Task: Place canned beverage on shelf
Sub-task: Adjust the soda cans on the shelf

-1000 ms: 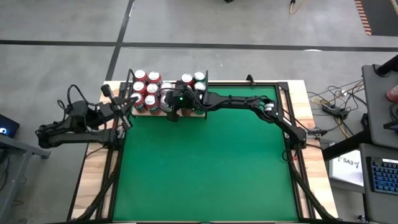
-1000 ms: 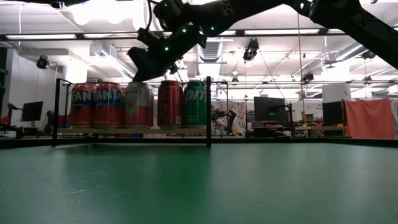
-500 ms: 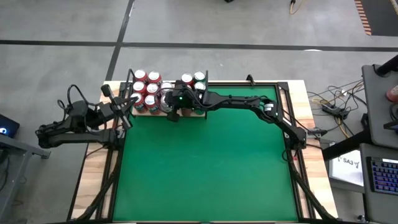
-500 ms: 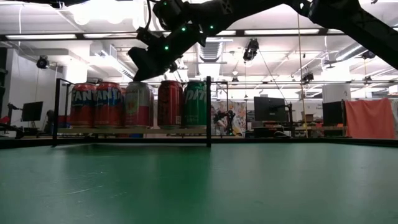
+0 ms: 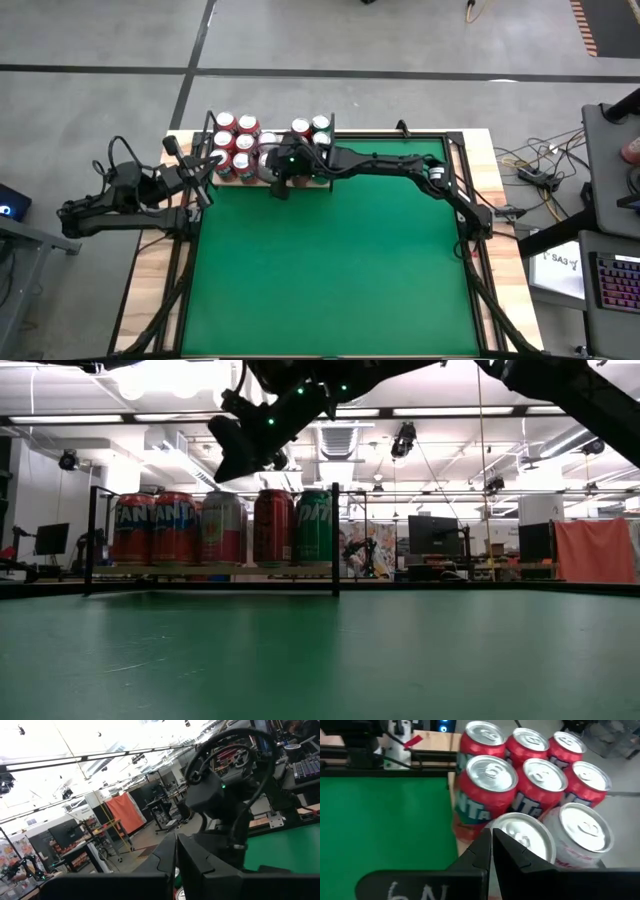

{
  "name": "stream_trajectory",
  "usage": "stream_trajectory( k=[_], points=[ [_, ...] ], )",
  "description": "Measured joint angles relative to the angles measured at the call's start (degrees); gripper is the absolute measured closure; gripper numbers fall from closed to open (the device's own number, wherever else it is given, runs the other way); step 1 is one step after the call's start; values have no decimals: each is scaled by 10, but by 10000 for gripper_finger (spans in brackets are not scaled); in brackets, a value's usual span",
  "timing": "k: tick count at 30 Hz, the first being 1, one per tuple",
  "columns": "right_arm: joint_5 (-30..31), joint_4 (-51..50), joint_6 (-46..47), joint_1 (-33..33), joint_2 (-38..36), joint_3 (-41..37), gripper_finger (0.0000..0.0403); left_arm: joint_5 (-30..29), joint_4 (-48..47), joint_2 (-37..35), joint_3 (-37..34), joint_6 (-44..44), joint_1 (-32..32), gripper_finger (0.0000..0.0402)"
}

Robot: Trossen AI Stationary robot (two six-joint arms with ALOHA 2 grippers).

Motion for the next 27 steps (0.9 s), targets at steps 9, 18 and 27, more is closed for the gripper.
stream_trajectory(
  k=[9, 18, 27],
  points=[
    [0, -48, 0, 5, -1, 0, 394, 0, 0, 0, 0, 0, 0, 402],
    [4, -54, -2, 1, -1, -1, 394, 0, 0, 0, 0, 0, 0, 402],
    [6, -54, -15, -4, -1, -1, 394, 0, 0, 0, 0, 0, 0, 402]
  ],
)
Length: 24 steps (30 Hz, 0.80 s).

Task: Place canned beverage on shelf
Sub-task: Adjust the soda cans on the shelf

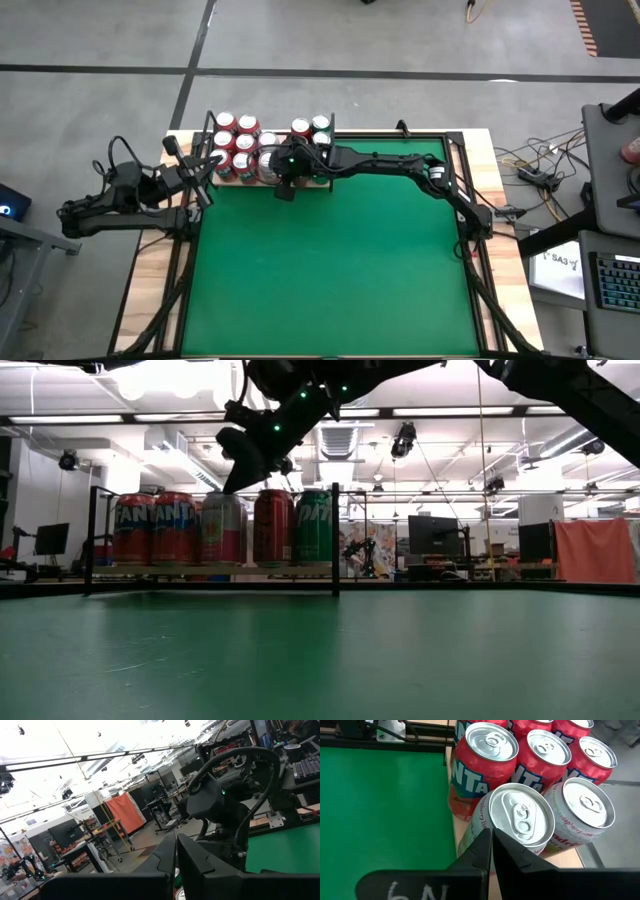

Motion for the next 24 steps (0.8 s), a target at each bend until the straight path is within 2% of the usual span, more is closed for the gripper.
stream_trajectory(
  k=[21, 24],
  points=[
    [-1, 4, -16, -5, 0, 0, 394, 0, 0, 0, 0, 0, 0, 402],
    [1, -23, -16, 5, -7, 10, 394, 0, 1, 0, 0, 0, 0, 402]
  ],
)
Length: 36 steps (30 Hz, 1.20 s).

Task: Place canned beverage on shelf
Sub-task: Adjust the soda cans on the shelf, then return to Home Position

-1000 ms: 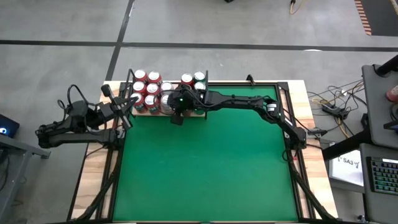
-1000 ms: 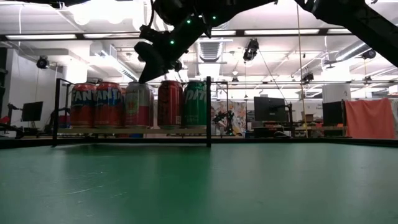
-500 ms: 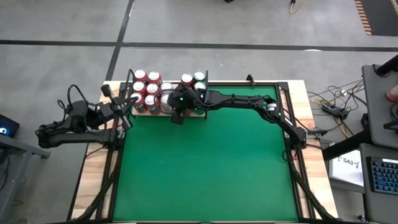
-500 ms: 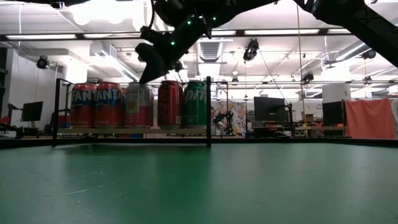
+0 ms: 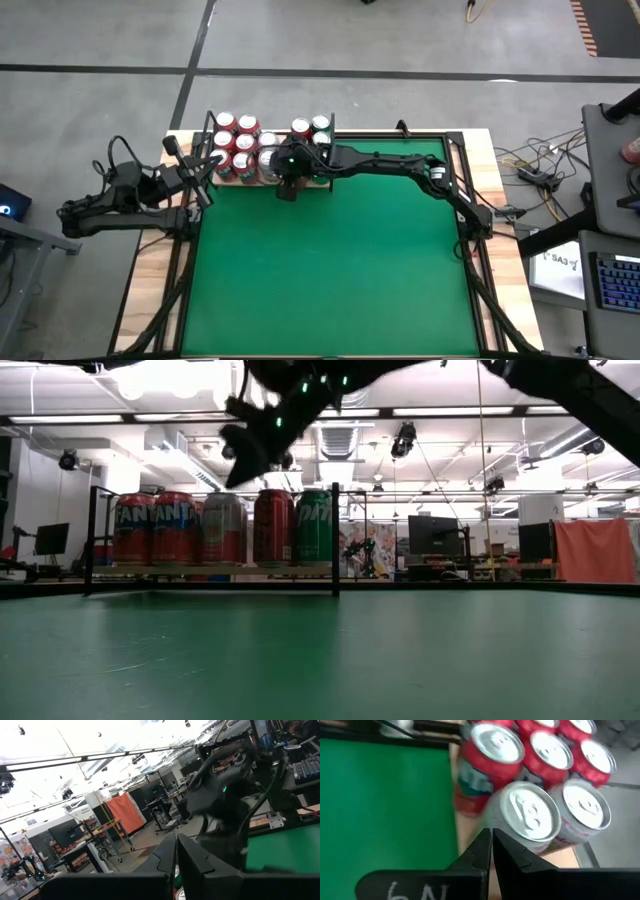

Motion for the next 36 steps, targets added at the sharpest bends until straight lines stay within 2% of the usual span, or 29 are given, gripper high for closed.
stream_trajectory(
  k=[2, 6, 9, 16, 22, 29, 36],
  points=[
    [-2, -26, 0, 9, -15, 8, 394, 4, 2, 0, 0, -3, 0, 402],
    [-3, -67, -11, 22, -66, 10, 394, 76, 18, 8, 0, -18, 0, 402],
    [-3, -124, -16, 29, -98, 9, 394, 102, 61, 29, 1, -53, 0, 402],
    [-10, -273, -6, 39, -168, 0, 394, 132, 97, 114, 3, -98, 0, 402],
    [-23, -343, -15, 39, -191, -24, 394, 132, 99, 201, 8, -154, 0, 402],
    [-23, -295, -38, 38, -224, -124, 394, 129, 86, 298, 8, -201, 0, 402],
    [-37, -102, -49, 30, -263, -285, 394, 70, 80, 377, 8, -207, 0, 402]
  ],
)
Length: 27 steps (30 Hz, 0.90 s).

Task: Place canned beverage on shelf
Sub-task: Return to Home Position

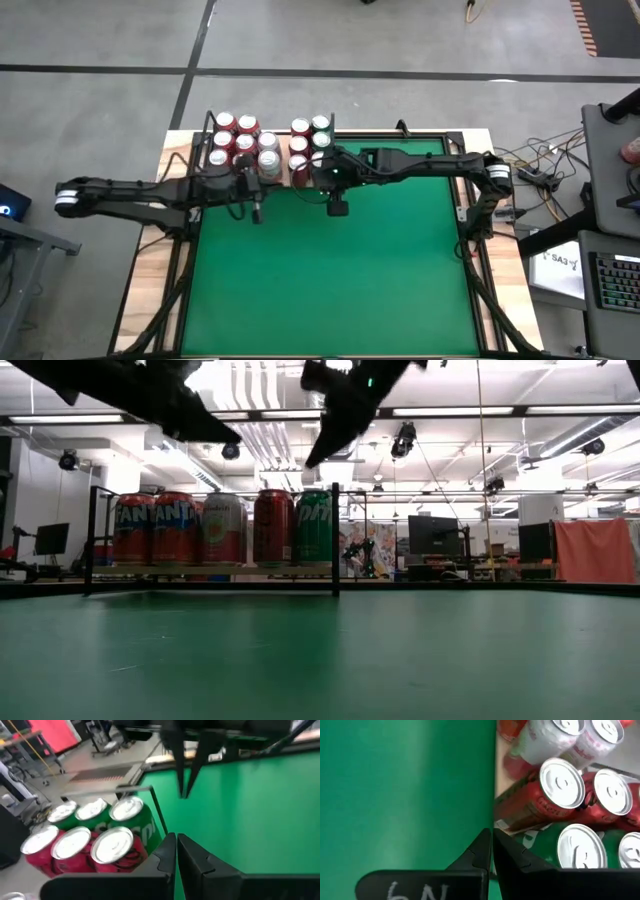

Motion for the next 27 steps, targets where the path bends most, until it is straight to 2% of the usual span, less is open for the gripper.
stream_trajectory(
  k=[4, 8, 12, 16, 18, 27],
  points=[
    [3, 102, -11, -8, 1, -61, 394, -1, 21, 43, 0, 0, 1, 402],
    [3, 159, -21, -9, 0, -87, 394, -1, 48, 90, 0, 0, 1, 402],
    [3, 155, -27, -9, -4, -88, 394, -19, 84, 140, 0, -4, 1, 402],
    [3, 148, -30, -9, -15, -88, 394, -98, 107, 183, 1, -4, 3, 402],
    [3, 139, -31, -9, -21, -88, 394, -119, 106, 199, 7, -4, 5, 402],
    [4, 120, -24, -9, -46, -88, 394, -121, 86, 251, 62, 7, 18, 402]
  ],
)
